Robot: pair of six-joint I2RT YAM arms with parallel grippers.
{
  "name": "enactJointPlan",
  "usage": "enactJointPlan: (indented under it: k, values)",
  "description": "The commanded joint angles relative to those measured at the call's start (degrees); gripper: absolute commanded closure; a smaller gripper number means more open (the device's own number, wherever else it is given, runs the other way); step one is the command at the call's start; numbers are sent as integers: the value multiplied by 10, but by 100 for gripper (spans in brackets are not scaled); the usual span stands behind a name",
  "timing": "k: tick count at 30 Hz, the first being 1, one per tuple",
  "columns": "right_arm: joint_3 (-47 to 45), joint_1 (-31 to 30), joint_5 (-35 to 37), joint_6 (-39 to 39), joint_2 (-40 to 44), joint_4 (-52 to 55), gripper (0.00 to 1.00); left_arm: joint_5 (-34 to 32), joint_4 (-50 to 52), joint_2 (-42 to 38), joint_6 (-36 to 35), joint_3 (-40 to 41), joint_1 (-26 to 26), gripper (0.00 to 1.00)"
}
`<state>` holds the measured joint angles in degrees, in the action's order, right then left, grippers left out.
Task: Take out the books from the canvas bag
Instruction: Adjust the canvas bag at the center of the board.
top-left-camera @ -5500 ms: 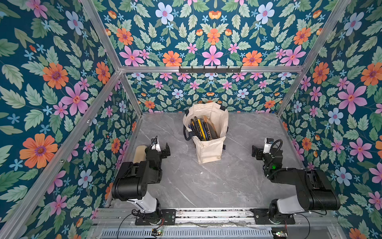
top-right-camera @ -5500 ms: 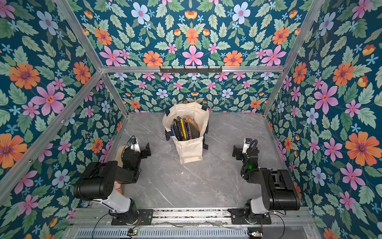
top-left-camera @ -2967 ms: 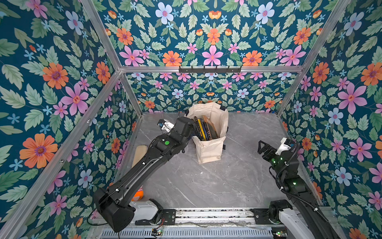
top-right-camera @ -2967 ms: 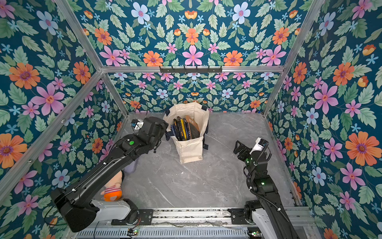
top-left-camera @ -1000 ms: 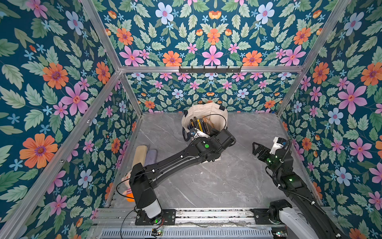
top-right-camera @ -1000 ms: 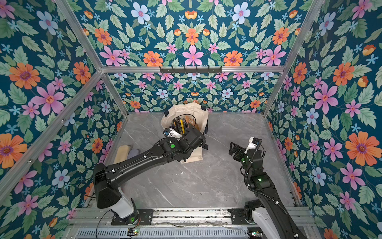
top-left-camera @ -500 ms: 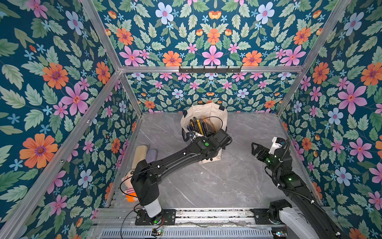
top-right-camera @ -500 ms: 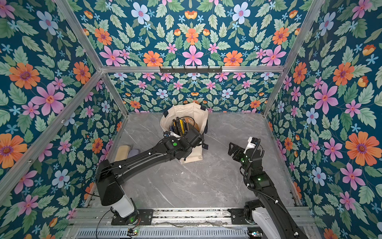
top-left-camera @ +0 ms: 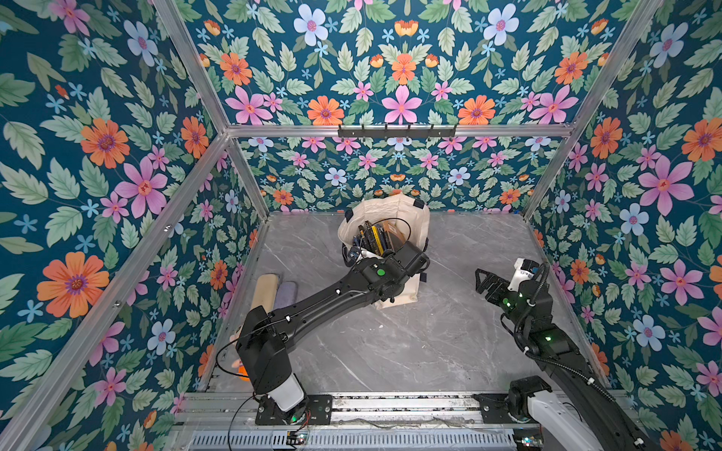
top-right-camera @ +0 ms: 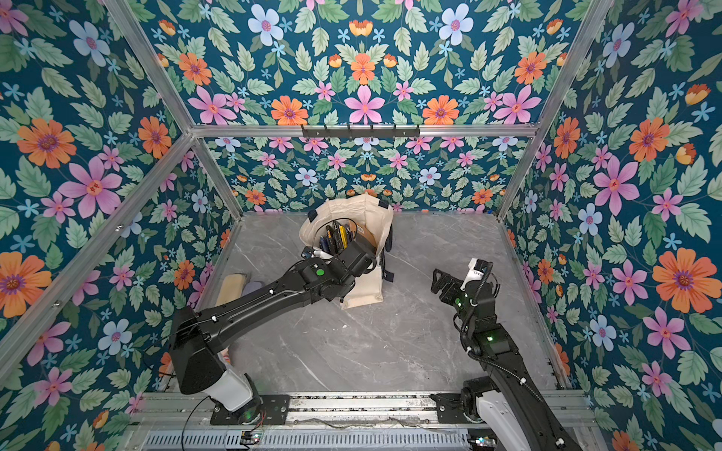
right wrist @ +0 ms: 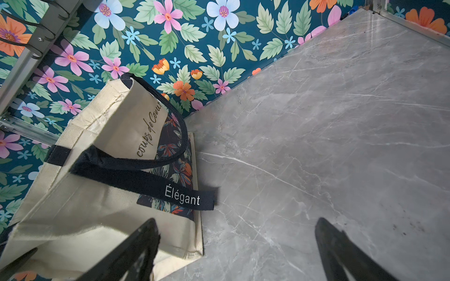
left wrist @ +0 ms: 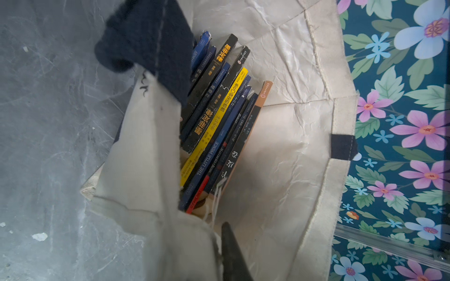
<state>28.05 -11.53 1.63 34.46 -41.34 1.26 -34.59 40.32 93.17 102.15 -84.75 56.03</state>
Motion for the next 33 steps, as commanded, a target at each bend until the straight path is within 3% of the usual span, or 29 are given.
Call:
enactJointPlan:
  k: [1, 6, 10, 13, 16, 23, 27, 30, 33]
  values:
    - [3, -1, 0, 0, 2, -11, 1, -18, -17, -5, -24, 3, -4, 100]
    - [2, -1, -1, 2, 1, -12, 1, 24, -44, -9, -75, 32, -30, 100]
    - [9, -1, -14, -4, -4, -6, 1, 77, -112, -18, -264, 26, -70, 100]
    - [30, -2, -26, -12, -22, 17, 1, 101, -74, -14, -393, -23, -108, 100]
    - [48, -15, -25, -24, -34, 35, 1, 125, -46, -18, -489, -54, -145, 100]
    - [95, -126, 67, -67, -83, 65, 1, 140, -12, -14, -664, -103, -201, 100]
    - [134, -170, 92, -58, -123, 83, 1, 173, -20, -16, -722, -86, -208, 100]
    - [187, -207, 130, -55, -171, 115, 1, 199, -60, -48, -738, -19, -208, 100]
    - [247, -211, 124, -54, -218, 147, 1, 218, -97, -91, -755, 47, -207, 100]
